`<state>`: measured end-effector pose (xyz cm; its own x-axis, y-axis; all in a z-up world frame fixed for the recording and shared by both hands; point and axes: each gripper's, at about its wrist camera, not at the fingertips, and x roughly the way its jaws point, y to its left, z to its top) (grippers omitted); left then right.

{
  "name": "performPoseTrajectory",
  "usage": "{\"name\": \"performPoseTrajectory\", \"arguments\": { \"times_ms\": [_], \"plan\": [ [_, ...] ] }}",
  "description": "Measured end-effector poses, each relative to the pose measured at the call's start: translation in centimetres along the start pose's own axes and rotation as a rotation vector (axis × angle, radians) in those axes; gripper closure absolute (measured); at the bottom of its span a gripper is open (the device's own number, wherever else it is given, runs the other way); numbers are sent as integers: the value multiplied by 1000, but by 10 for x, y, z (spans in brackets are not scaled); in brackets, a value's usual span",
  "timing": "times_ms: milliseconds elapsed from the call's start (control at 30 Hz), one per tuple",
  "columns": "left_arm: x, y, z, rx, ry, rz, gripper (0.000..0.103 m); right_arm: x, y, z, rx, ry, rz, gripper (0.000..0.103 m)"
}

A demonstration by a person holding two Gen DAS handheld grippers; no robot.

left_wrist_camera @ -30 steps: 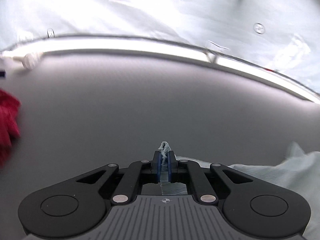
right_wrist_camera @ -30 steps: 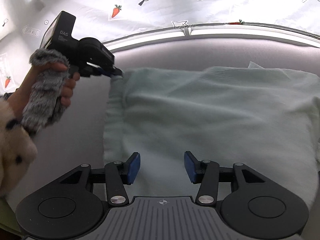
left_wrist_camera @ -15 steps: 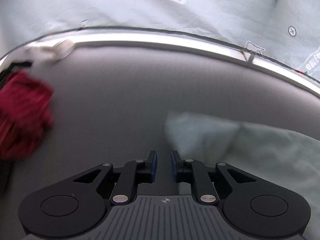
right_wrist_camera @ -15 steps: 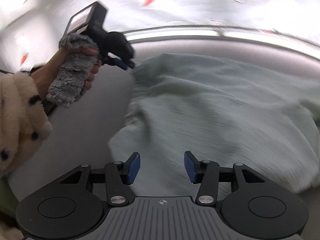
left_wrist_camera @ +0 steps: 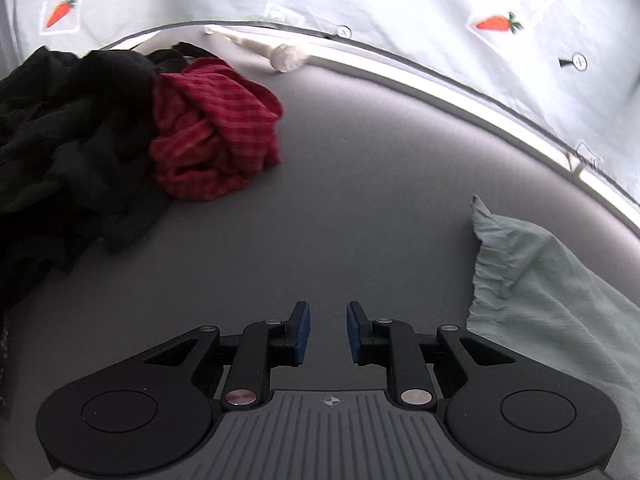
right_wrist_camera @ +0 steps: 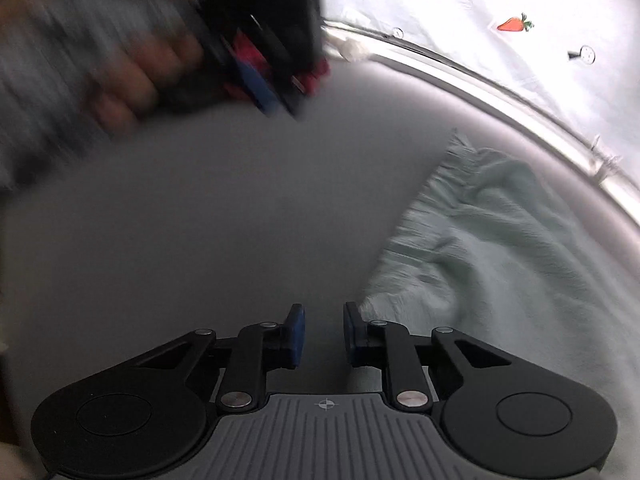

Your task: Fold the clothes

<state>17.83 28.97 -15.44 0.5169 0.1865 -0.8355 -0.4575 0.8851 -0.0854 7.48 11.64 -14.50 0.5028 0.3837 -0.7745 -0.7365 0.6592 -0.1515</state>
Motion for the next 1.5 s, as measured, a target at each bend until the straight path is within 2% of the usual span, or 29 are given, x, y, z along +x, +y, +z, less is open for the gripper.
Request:
{"name": "performPoseTrajectory", "arguments": {
  "times_ms": [167,267,300,333,400,567,700,800,833,900,1000,1133,1233,1300,1500],
  "plan": [
    [-3,-4,-9,19,35,-17,79,8,-11,5,29,37,-127,74],
    [0,-12,-12,22,73,-82,77,9,-13,10,13,36,-166,71],
    [2,-17,-12,28,88,-117,75,12,-13,11,1,34,-171,68],
    [5,-22,-11,34,104,-150,74,15,-13,13,-11,36,-175,60],
    [10,-32,-11,46,126,-195,74,24,-12,15,-31,60,-183,53],
    [16,-55,-10,111,159,-259,73,14,-22,11,43,110,-124,53],
    [27,-81,-20,201,216,-350,73,-3,-24,-5,91,94,-99,60],
    [35,-94,-34,251,244,-379,73,-7,-27,-8,151,81,-81,65],
    [37,-97,-37,262,250,-384,73,-8,-28,-8,189,78,-77,67],
    [44,-102,-45,284,272,-382,73,-12,-31,-10,267,77,-81,82],
    [51,-103,-50,296,283,-367,73,-15,-44,-18,413,78,-41,88],
    [55,-101,-51,297,288,-361,73,-20,-69,-31,656,70,78,90],
    [60,-98,-52,293,297,-351,73,-17,-81,-36,782,73,152,90],
    [61,-97,-53,288,304,-347,73,-6,-90,-37,832,76,182,90],
    [60,-98,-56,307,295,-326,73,6,-104,-38,894,80,186,90]
  ]
}}
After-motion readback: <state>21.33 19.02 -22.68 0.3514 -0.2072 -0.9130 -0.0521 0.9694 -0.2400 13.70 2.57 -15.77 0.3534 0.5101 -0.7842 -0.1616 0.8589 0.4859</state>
